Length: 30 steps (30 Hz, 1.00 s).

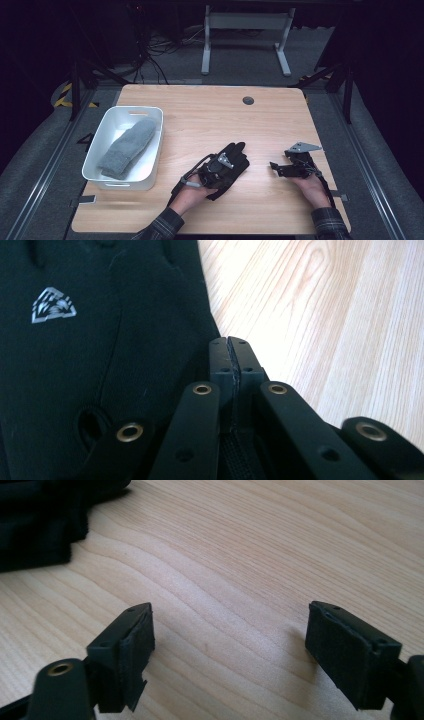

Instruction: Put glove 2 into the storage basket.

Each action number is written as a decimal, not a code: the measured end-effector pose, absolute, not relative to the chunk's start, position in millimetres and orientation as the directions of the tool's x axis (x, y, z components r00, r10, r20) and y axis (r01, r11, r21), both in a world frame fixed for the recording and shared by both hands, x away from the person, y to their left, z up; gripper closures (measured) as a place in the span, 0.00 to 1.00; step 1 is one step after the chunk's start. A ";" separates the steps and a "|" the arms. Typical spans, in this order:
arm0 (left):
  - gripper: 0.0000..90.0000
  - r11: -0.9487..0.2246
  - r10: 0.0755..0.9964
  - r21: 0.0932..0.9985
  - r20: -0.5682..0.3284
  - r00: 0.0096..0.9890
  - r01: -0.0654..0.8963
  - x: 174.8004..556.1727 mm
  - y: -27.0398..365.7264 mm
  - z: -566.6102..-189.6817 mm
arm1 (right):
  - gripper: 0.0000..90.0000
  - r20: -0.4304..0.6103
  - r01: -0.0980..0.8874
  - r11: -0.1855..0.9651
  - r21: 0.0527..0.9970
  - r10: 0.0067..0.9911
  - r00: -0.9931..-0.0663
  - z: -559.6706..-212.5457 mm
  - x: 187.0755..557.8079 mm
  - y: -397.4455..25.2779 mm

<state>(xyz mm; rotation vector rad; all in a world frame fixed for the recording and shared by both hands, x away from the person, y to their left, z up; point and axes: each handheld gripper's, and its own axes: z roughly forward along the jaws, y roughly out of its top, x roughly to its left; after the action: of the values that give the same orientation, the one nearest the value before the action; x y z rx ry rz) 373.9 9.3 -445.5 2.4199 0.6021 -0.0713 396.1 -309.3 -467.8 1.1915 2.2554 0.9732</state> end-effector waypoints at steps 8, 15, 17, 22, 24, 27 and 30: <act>1.00 -0.699 0.408 0.562 -0.194 0.892 0.442 372.8 23.5 -443.5 | 0.20 -0.033 0.550 0.388 0.740 0.837 -0.547 -468.2 396.4 -309.3; 0.76 -0.699 0.371 0.591 -0.181 0.911 0.402 371.8 25.2 -431.5 | 0.19 -0.032 0.551 0.388 0.739 0.837 -0.546 -468.3 396.6 -309.3; 0.65 -0.700 0.368 0.599 -0.164 0.915 0.389 373.6 26.9 -425.9 | 0.19 -0.032 0.551 0.388 0.739 0.837 -0.546 -468.3 396.6 -309.2; 0.44 -0.697 0.392 0.625 -0.078 0.917 0.351 383.4 32.7 -412.3 | 0.19 -0.032 0.551 0.388 0.739 0.837 -0.546 -468.3 396.6 -309.3; 0.33 -0.693 0.394 0.638 -0.055 0.918 0.335 388.5 34.5 -411.0 | 0.19 -0.032 0.551 0.388 0.739 0.837 -0.546 -468.3 396.6 -309.3; 0.28 -0.695 0.398 0.643 -0.026 0.917 0.321 398.8 35.1 -412.3 | 0.19 -0.032 0.551 0.388 0.739 0.837 -0.546 -468.3 396.7 -309.2; 0.20 -0.698 0.402 0.638 -0.028 0.915 0.326 405.3 33.3 -416.5 | 0.19 -0.032 0.552 0.387 0.739 0.838 -0.544 -468.4 396.7 -309.1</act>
<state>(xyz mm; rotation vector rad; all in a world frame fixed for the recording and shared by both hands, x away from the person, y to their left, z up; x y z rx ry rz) 405.3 33.3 -416.5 2.4000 0.5168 0.1485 396.7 -309.1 -468.4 1.1999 2.2485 0.9701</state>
